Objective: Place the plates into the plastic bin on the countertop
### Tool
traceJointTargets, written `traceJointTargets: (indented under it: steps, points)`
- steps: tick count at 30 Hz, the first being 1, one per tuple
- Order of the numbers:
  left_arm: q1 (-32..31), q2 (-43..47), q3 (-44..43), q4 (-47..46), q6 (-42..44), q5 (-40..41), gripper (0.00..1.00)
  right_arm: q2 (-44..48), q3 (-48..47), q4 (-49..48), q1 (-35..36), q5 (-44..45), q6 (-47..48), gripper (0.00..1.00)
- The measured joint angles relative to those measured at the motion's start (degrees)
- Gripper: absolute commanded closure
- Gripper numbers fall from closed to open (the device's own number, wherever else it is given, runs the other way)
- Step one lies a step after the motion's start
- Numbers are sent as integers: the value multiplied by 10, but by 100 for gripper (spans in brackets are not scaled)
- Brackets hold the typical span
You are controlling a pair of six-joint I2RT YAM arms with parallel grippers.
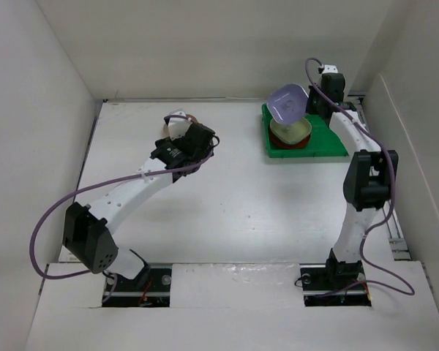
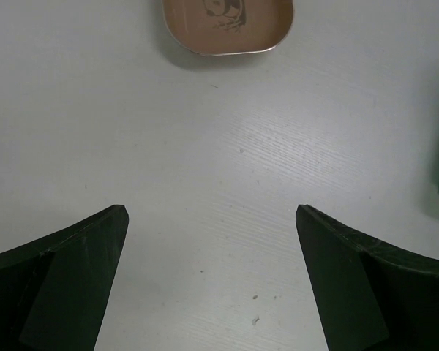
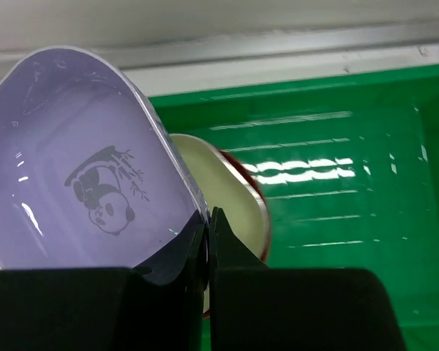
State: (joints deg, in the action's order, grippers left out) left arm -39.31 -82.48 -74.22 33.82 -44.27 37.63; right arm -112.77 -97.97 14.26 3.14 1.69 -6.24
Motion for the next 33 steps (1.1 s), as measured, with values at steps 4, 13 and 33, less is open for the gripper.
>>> traceJointTargets:
  steps: [4, 13, 33]
  points:
    - [7, -15, -8, -15, 22, -28, 0, -73, -70, 61, -20, 14, 36, 100]
    - [12, -38, -14, -41, 41, -66, 0, -89, -71, 114, -37, -15, 69, 15]
    - [286, -330, -231, -85, 31, -203, 2, 296, 247, 4, 150, -79, 12, 0]
